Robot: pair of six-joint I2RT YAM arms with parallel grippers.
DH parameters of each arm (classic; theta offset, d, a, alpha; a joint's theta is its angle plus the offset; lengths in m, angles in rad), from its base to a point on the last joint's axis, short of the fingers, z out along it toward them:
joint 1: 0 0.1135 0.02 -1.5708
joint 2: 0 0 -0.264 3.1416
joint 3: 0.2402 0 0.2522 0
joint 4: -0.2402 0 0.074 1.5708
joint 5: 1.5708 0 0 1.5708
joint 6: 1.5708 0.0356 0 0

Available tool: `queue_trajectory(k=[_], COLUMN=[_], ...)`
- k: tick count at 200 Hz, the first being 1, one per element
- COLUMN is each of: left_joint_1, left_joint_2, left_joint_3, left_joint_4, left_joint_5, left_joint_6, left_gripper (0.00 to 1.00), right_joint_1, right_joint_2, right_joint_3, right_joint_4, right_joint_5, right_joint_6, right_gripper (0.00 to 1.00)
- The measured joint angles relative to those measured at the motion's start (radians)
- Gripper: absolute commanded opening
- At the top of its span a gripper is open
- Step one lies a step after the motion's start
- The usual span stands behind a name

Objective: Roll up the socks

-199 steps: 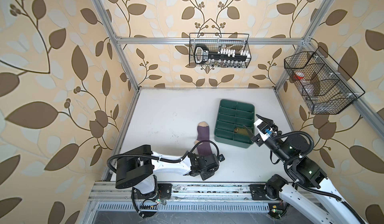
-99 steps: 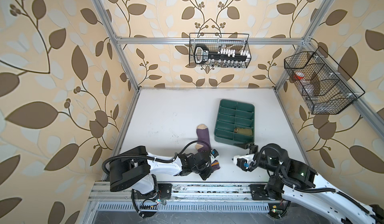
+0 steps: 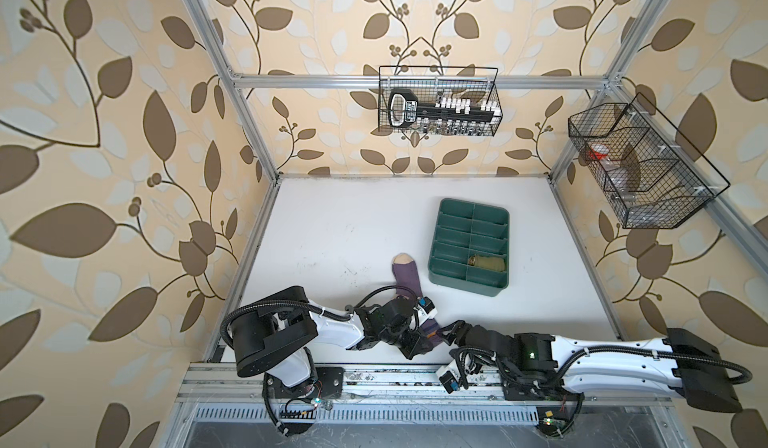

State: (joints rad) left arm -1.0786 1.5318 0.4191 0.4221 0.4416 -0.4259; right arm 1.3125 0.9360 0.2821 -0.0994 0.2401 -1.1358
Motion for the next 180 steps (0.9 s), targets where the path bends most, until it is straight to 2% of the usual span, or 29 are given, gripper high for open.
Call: queue_trajectory(k=[21, 45, 68, 92, 124, 156, 180], left_joint_1=[0.0, 0.0, 0.0, -0.001, -0.002, -0.002, -0.003], left_joint_2=[0.0, -0.003, -0.026, -0.062, -0.116, -0.154, -0.196], left_joint_3=[-0.006, -0.021, -0.04, -0.06, -0.084, -0.09, -0.084], left_joint_4=[0.012, 0.032, 0.031, 0.008, -0.032, -0.08, -0.153], left_joint_5=[0.002, 0.001, -0.003, -0.013, -0.038, -0.06, -0.085], left_joint_6=[-0.005, -0.013, -0.021, -0.024, -0.024, -0.023, -0.01], left_gripper=[0.0, 0.0, 0.0, 0.0, 0.0, 0.0, 0.3], right_joint_1=[-0.006, -0.014, -0.03, -0.045, -0.063, -0.069, -0.082], right_joint_2=[0.086, 0.168, 0.225, 0.258, 0.316, 0.376, 0.41], right_joint_3=[0.014, 0.035, 0.074, 0.106, 0.136, 0.185, 0.231], right_joint_4=[0.051, 0.082, 0.081, 0.067, 0.035, 0.001, -0.04], right_joint_5=[-0.004, -0.016, -0.037, -0.071, -0.122, -0.17, -0.222], right_joint_6=[-0.012, -0.007, 0.011, 0.037, 0.077, 0.104, 0.128], right_gripper=[0.7, 0.6, 0.47, 0.27, 0.1, 0.05, 0.02])
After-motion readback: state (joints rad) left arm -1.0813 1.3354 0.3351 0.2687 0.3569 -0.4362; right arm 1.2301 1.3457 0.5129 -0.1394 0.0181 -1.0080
